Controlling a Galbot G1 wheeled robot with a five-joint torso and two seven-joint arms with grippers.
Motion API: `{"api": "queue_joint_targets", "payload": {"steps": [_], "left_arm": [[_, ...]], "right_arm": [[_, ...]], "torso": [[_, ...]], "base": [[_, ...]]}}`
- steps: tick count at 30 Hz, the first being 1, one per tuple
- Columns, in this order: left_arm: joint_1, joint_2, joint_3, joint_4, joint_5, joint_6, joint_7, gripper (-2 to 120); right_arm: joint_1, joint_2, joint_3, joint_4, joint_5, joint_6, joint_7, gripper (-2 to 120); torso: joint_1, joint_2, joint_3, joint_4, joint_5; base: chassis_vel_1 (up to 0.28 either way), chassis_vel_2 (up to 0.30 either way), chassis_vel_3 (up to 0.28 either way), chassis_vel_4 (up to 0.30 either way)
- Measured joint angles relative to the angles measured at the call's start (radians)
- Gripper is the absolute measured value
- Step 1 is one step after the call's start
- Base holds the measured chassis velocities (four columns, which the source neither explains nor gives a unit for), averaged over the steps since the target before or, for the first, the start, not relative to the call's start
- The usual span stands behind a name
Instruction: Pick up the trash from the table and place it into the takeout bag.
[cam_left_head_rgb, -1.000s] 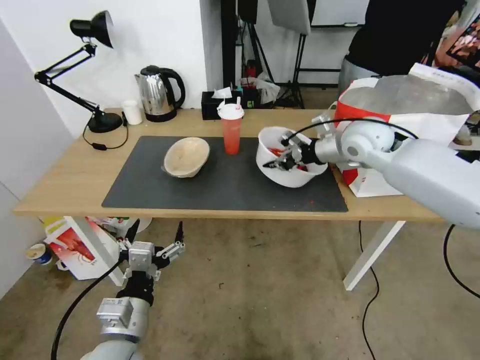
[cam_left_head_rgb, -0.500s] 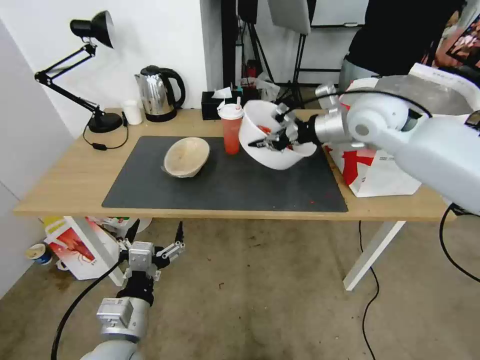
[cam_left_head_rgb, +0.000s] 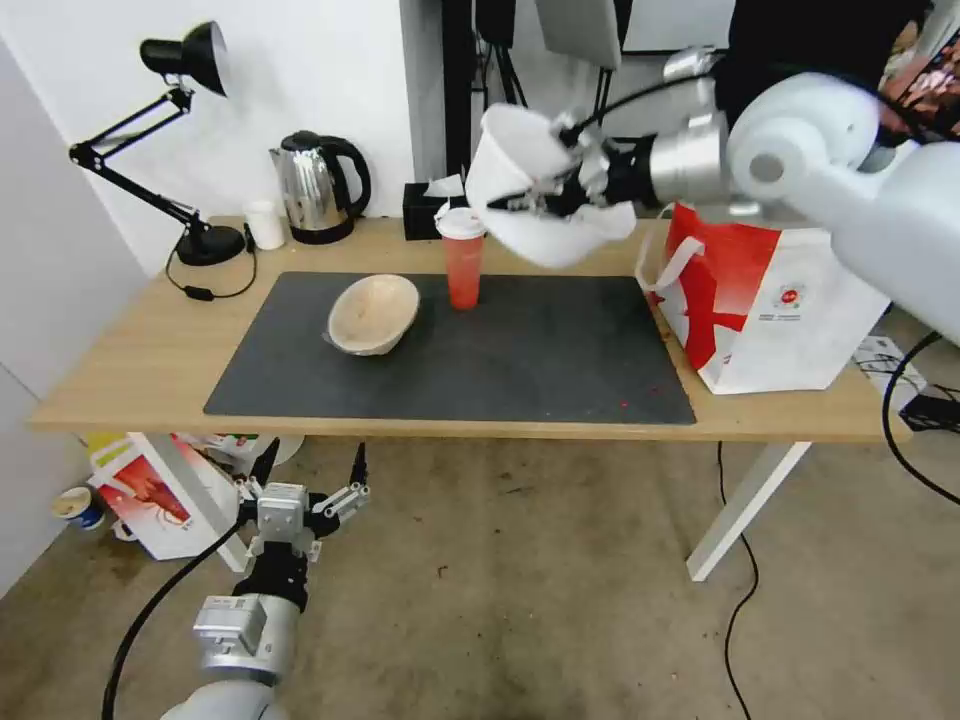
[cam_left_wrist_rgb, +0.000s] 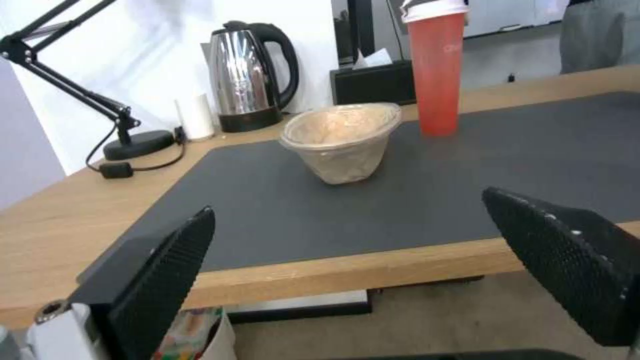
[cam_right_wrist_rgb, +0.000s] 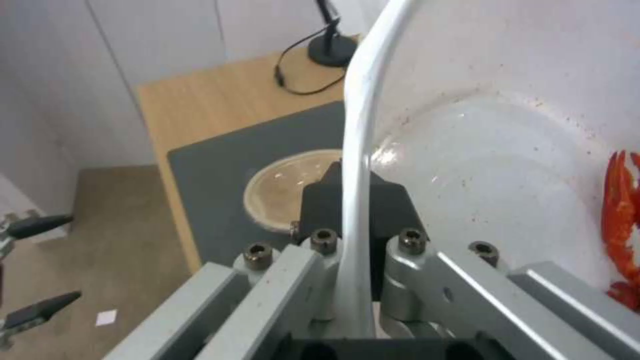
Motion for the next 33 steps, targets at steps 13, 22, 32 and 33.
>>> {"api": "queue_joint_targets", "payload": {"steps": [13, 22, 32, 33], "left_arm": [[0.000, 0.000, 0.000, 0.000, 0.000, 0.000, 0.000, 100], [0.000, 0.000, 0.000, 0.000, 0.000, 0.000, 0.000, 100], [0.000, 0.000, 0.000, 0.000, 0.000, 0.000, 0.000, 100], [0.000, 0.000, 0.000, 0.000, 0.000, 0.000, 0.000, 100]], "right_arm": [[0.048, -0.011, -0.032, -0.041, 0.001, -0.001, -0.005, 0], [0.117, -0.026, -0.070, -0.111, -0.008, -0.005, -0.009, 0], [0.166, -0.073, -0.088, -0.202, -0.049, -0.006, -0.060, 0], [0.167, -0.075, -0.089, -0.206, -0.051, -0.006, -0.062, 0]], "torso": [[0.000, 0.000, 0.000, 0.0001, 0.0001], [0.000, 0.000, 0.000, 0.0001, 0.0000], [0.000, 0.000, 0.000, -0.0001, 0.0001], [0.000, 0.000, 0.000, -0.0001, 0.0001]], "base": [[0.000, 0.000, 0.000, 0.000], [0.000, 0.000, 0.000, 0.000], [0.000, 0.000, 0.000, 0.000], [0.000, 0.000, 0.000, 0.000]]}}
